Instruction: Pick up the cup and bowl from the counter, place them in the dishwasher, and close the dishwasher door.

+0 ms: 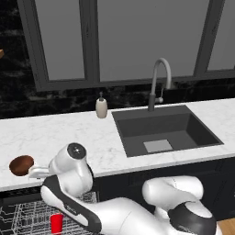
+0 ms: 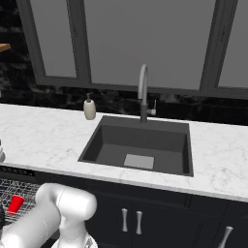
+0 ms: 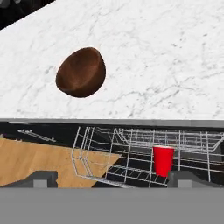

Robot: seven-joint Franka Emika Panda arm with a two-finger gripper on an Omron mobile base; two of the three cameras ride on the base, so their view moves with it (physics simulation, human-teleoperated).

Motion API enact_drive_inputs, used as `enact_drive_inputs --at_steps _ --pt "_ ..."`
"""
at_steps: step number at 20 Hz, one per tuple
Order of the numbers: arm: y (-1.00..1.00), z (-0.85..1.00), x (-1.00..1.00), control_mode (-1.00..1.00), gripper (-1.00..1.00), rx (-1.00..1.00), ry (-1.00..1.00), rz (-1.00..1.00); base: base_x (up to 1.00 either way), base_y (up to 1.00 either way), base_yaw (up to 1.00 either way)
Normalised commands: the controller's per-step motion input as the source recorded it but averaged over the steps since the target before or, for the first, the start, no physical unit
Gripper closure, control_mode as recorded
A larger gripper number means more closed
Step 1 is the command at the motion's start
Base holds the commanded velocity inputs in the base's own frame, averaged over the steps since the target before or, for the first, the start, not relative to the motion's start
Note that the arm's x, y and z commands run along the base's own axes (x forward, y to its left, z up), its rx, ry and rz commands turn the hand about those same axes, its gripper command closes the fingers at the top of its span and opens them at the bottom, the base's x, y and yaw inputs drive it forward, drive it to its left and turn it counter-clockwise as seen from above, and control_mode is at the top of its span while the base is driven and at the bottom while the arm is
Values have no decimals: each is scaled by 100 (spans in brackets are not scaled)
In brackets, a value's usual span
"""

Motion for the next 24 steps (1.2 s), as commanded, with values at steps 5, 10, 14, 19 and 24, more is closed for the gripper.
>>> enact_drive_inputs --at_steps 5,10,14,19,24 --pt "10 87 44 -100 -100 -14 32 0 0 0 0" --pt "33 28 51 -100 -100 -27 39 0 0 0 0" --pt "13 -44 21 -100 -100 -8 13 0 0 0 0" --pt "1 -60 19 -100 -100 -2 3 0 0 0 0" --pt "0 -26 30 -100 -100 0 1 0 0 0 0"
